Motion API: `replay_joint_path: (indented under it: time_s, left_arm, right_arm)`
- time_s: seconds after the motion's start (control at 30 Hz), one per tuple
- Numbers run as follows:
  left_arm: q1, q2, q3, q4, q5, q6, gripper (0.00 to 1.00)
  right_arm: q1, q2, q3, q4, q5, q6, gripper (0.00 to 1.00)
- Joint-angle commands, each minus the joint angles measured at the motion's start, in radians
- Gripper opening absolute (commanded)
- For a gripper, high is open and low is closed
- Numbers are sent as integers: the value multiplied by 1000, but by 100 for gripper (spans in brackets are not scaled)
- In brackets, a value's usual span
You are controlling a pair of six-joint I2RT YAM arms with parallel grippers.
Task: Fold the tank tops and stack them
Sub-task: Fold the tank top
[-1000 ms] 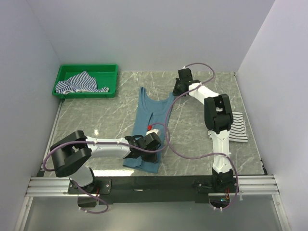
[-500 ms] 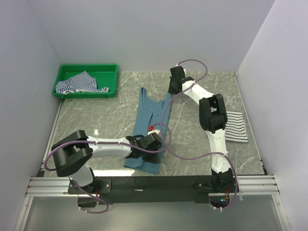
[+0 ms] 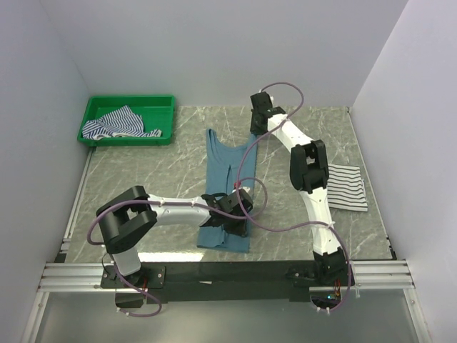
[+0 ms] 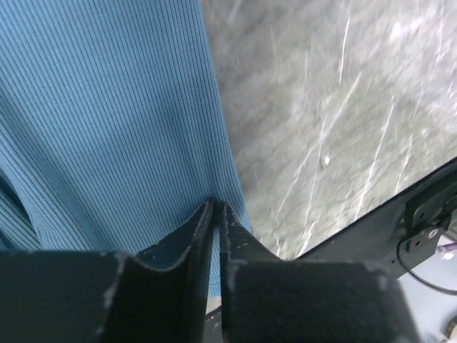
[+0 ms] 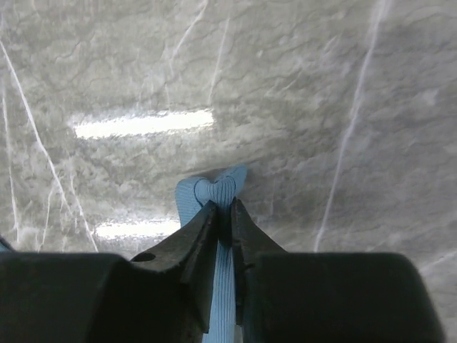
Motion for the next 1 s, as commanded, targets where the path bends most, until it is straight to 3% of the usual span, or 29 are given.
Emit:
replay_joint_path:
  time_s: [0.0, 0.27, 0.53, 0.63, 0.73, 0.8, 0.97]
  left_arm:
    - [31, 19, 47, -10, 30, 37, 15]
    - [66, -4, 134, -6, 7, 84, 44]
    - [148, -197, 67, -12, -29, 58, 54]
    - [191, -307, 38, -118, -176, -21, 52]
    - [241, -418, -12, -281, -298, -119, 49]
    - [278, -505, -61, -368, -331, -155, 50]
    - [346, -650, -232, -404, -219, -187, 53]
  right_arm:
    - [-25, -18, 45, 35, 28, -47, 21]
    - [-39, -96, 45, 68, -32, -60, 61]
    - [-65, -230, -30, 71, -102, 11, 68]
    - [-68, -314, -133, 66, -138, 60, 68]
    - [-63, -452, -355, 103, -196, 141, 66]
    - [-31, -603, -605, 191, -236, 181, 65]
    - [85, -951, -1083, 258, -182, 262, 64]
